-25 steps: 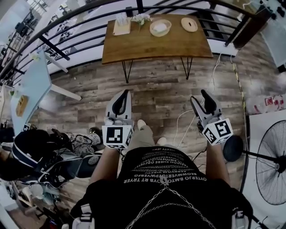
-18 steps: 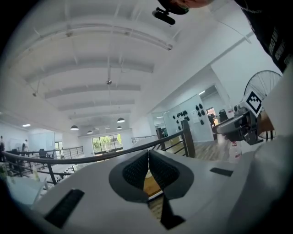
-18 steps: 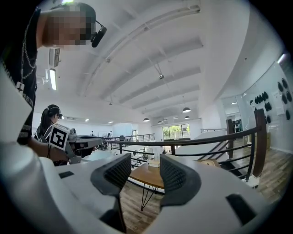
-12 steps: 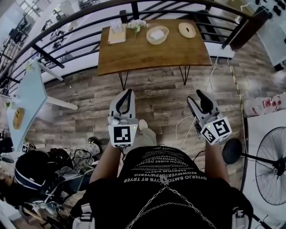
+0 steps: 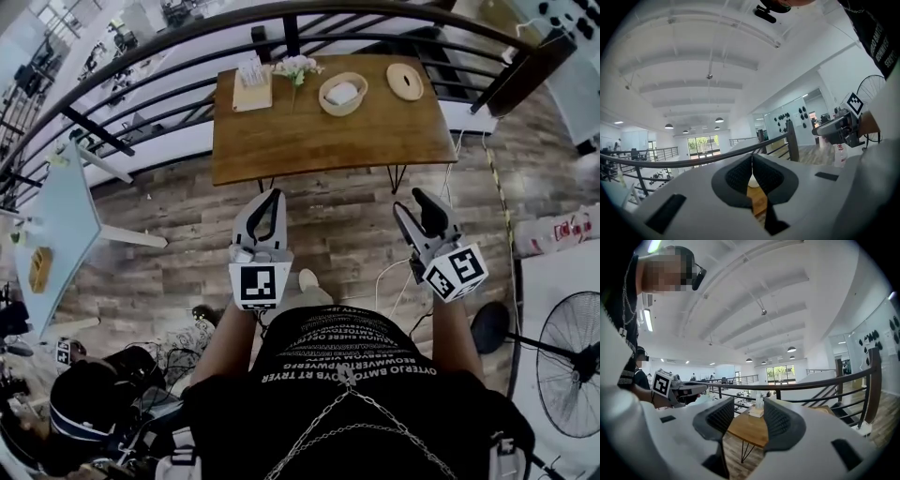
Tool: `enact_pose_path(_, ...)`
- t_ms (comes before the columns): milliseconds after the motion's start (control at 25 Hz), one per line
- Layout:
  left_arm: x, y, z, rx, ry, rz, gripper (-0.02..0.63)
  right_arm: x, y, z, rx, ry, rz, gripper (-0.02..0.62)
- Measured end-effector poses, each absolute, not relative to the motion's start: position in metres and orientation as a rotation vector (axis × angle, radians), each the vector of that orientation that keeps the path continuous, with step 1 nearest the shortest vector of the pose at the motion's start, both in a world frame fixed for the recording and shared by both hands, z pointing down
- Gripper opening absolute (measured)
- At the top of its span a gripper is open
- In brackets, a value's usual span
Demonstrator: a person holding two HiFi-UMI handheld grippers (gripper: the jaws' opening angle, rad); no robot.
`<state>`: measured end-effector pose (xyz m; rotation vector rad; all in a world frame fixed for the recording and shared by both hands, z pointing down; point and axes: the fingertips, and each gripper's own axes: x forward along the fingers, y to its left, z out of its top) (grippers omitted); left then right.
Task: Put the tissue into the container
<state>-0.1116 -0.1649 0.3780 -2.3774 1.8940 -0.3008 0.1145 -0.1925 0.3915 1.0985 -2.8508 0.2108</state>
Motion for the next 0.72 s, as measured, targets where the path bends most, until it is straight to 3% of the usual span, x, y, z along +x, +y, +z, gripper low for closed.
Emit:
enact_pose_path(320, -0.155, -0.217, 0.375, -2.406, 1.840, -0.267, 0.029, 0.073, -0.237, 0.384, 1.172, -2.818, 0.151, 0.201)
enact_pose_path(720, -0.162, -0.261, 0.375, -2.458, 1.792, -0.190, 0.029, 0.086, -0.277, 0.389, 1.296, -2.719, 0.160, 0.204)
